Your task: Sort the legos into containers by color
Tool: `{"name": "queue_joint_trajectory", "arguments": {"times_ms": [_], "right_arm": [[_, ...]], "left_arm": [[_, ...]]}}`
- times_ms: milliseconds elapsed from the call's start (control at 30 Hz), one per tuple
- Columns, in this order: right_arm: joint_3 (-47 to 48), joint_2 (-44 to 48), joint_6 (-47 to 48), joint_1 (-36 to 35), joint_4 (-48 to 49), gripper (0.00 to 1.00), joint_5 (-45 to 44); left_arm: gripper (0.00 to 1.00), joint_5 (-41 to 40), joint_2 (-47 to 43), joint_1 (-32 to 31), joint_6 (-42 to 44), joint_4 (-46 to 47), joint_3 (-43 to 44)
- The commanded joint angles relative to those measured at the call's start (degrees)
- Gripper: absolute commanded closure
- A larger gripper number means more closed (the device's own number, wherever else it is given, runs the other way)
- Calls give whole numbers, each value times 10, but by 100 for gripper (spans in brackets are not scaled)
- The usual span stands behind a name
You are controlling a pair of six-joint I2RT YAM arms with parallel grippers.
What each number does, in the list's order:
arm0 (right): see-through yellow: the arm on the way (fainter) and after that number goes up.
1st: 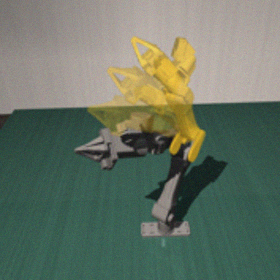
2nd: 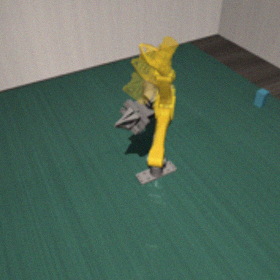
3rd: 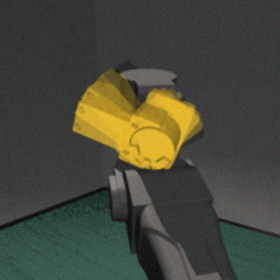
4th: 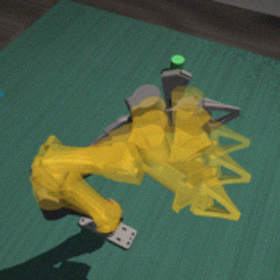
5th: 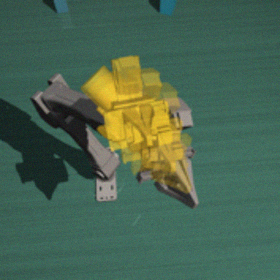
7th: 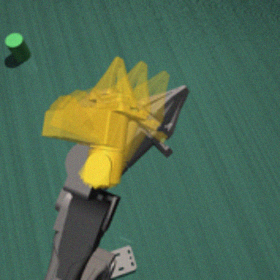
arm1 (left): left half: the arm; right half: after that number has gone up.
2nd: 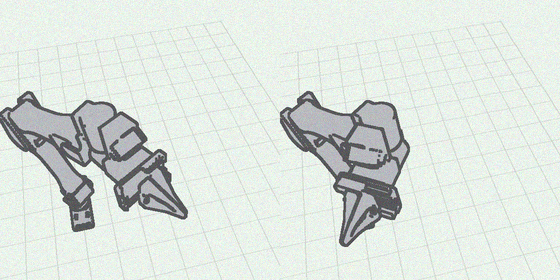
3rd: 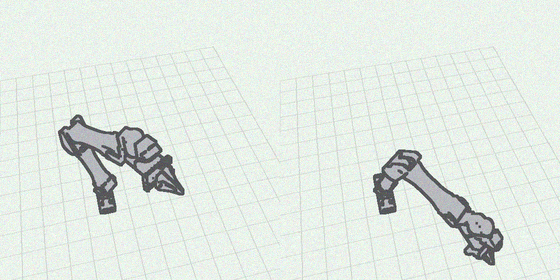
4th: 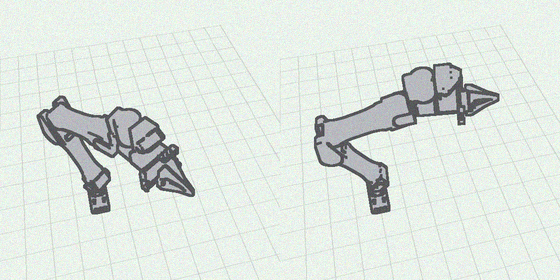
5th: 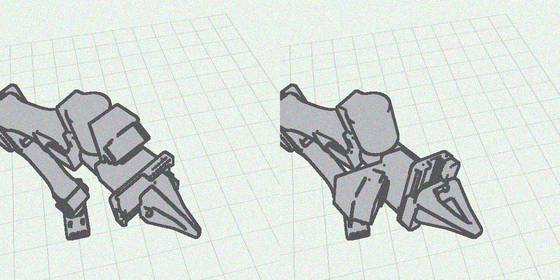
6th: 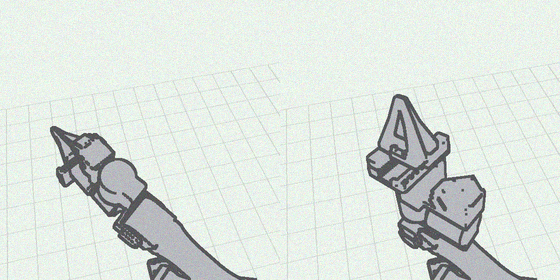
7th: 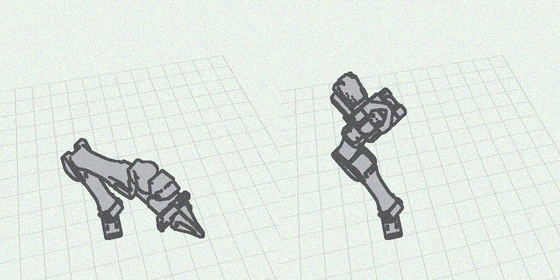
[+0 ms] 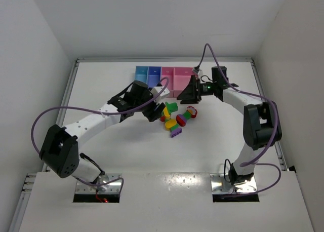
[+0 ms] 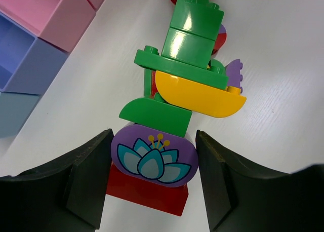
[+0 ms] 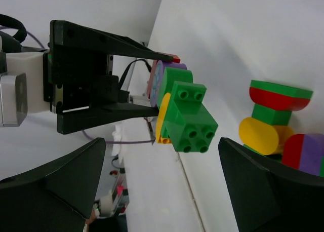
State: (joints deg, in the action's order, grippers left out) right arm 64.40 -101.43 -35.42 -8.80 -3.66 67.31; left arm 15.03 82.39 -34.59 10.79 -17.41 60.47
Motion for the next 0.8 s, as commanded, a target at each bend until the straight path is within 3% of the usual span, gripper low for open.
{"name": "queue_joint_trajectory", "arguments": {"times_ms": [0, 267, 400, 600, 633, 700, 767], "right_arm": [[13, -10, -18, -12, 34, 7, 48], [13, -35, -18, -18, 34, 7, 48], [13, -40, -18, -24, 34, 20, 53], [-1, -46, -53, -24, 93, 59, 98], [-8, -46, -61, -24, 105, 71, 104], [-13, -40, -68, -24, 118, 86, 112], [-13, -40, -68, -24, 118, 91, 117]], "left_arm": [[67, -3, -21, -15, -11, 29, 26], [67, -15, -21, -28, -16, 40, 42], [67, -28, -15, -28, -22, 45, 47], [68, -46, -15, -28, -22, 56, 42], [68, -53, -15, -28, -22, 56, 42], [71, -59, -10, -28, -22, 56, 31], [71, -66, -10, -28, -22, 62, 31]]}}
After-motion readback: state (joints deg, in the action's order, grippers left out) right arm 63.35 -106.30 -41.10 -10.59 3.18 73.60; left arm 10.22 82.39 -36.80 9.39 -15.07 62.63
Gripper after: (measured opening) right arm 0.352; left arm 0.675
